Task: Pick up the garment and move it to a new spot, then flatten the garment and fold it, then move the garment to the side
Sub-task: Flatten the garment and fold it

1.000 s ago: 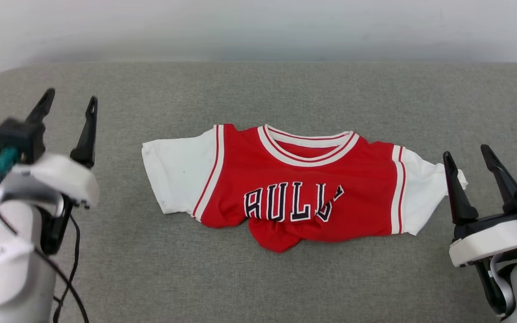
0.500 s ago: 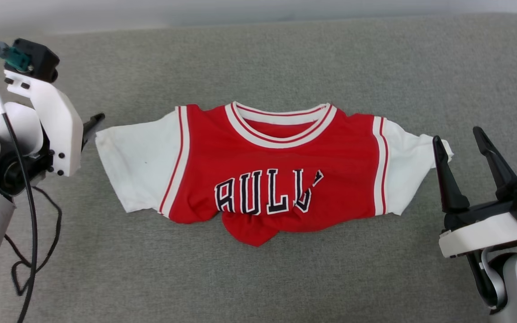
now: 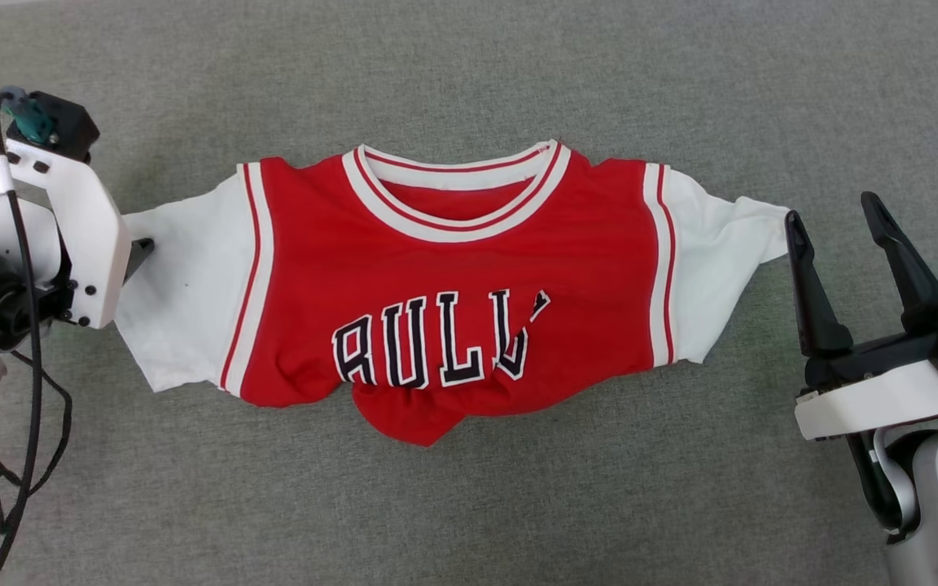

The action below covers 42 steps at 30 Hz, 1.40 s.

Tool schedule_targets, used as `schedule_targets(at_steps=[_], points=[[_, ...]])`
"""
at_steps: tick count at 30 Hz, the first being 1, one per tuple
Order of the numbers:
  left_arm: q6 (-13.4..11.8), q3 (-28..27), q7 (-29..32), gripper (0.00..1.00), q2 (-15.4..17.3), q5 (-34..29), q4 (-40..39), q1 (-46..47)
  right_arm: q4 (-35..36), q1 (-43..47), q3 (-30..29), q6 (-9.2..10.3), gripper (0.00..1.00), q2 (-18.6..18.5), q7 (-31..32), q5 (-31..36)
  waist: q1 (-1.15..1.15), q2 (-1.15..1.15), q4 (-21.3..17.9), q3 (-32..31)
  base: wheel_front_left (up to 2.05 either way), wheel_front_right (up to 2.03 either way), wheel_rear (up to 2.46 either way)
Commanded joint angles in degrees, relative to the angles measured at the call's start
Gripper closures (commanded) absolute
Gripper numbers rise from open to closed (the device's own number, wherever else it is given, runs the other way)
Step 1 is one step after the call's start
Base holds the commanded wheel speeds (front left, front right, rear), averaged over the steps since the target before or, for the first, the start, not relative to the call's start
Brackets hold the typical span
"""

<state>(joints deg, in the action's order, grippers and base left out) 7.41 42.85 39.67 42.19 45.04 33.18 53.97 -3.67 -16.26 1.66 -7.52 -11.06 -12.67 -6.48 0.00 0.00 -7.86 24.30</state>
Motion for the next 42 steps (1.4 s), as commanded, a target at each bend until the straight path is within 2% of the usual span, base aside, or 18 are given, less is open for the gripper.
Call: schedule_targets(at_steps=[1,4,5,6,10,16,21,24,28,33,38,42], points=[[-0.01,1.59,0.65,0.00,-0.72,-0.04,1.17,-1.08,-0.13,-0.76,0.05,0.06,0.00,-0.25,-0.39,0.02,0.00,0.00,-0.23,0.32,0.00,0.00,0.00],[-0.01,5.23,2.65,0.00,-0.40,1.17,3.18,-2.36,-0.57,-0.94,0.16,0.07,0.00,-0.48,-0.57,-0.21,0.00,0.00,-0.37,0.58,0.00,0.00,0.00],[0.00,6.53,3.08,0.40,-0.03,1.59,3.21,-2.74,-0.66,-1.09,0.23,0.06,0.00,-0.51,-0.66,-0.27,0.00,0.00,-0.41,0.66,0.00,0.00,0.00],[0.01,7.60,3.23,1.00,0.04,2.57,3.10,-3.05,-0.80,-1.20,0.25,0.07,0.00,-0.54,-0.75,-0.30,0.00,0.00,-0.41,0.69,0.00,0.00,0.00],[-0.07,9.18,-0.34,1.00,0.40,4.76,3.13,-1.40,-1.48,-1.11,-0.14,0.06,0.00,-0.76,-1.01,-0.40,0.00,0.00,0.30,0.10,0.00,0.00,0.00],[-0.09,7.45,-10.69,1.00,1.78,4.60,3.61,4.01,-2.22,-1.41,-0.13,0.06,0.00,-2.97,-0.28,-1.12,0.00,0.00,2.19,-3.17,0.00,0.00,0.00],[-0.08,7.93,-16.52,1.00,3.03,3.93,3.14,4.51,-2.74,-2.22,1.19,0.06,0.00,-7.28,4.08,-2.77,0.00,0.00,4.17,-6.14,0.00,0.00,0.00],[-0.07,8.41,-18.65,1.00,3.35,4.15,2.35,3.94,-3.25,-3.85,3.86,0.07,0.00,-11.57,8.59,-4.71,0.00,0.00,5.42,-7.31,0.00,0.00,0.00],[-0.07,9.50,-20.54,1.00,3.00,4.02,0.67,3.42,-4.18,-7.76,10.41,0.07,0.00,-18.19,18.43,-9.98,0.00,0.00,6.90,-7.98,0.00,0.00,0.00],[-0.07,10.25,-22.29,1.00,2.38,3.47,-1.24,4.01,-4.91,-15.08,21.60,0.07,0.00,-26.43,36.04,-19.45,0.00,0.00,8.29,-7.47,0.00,0.00,0.00],[-0.07,10.58,-23.44,1.00,1.58,2.62,-2.81,5.38,-6.76,-22.25,30.05,0.07,0.00,-30.45,53.73,-27.25,0.00,0.00,9.85,-5.81,0.00,0.00,0.00],[-0.09,10.70,-24.32,1.00,1.01,1.88,-3.96,6.71,-10.02,-26.83,33.63,0.07,0.00,-30.39,59.17,-29.17,0.00,0.00,11.16,-3.97,0.00,0.00,0.00]])
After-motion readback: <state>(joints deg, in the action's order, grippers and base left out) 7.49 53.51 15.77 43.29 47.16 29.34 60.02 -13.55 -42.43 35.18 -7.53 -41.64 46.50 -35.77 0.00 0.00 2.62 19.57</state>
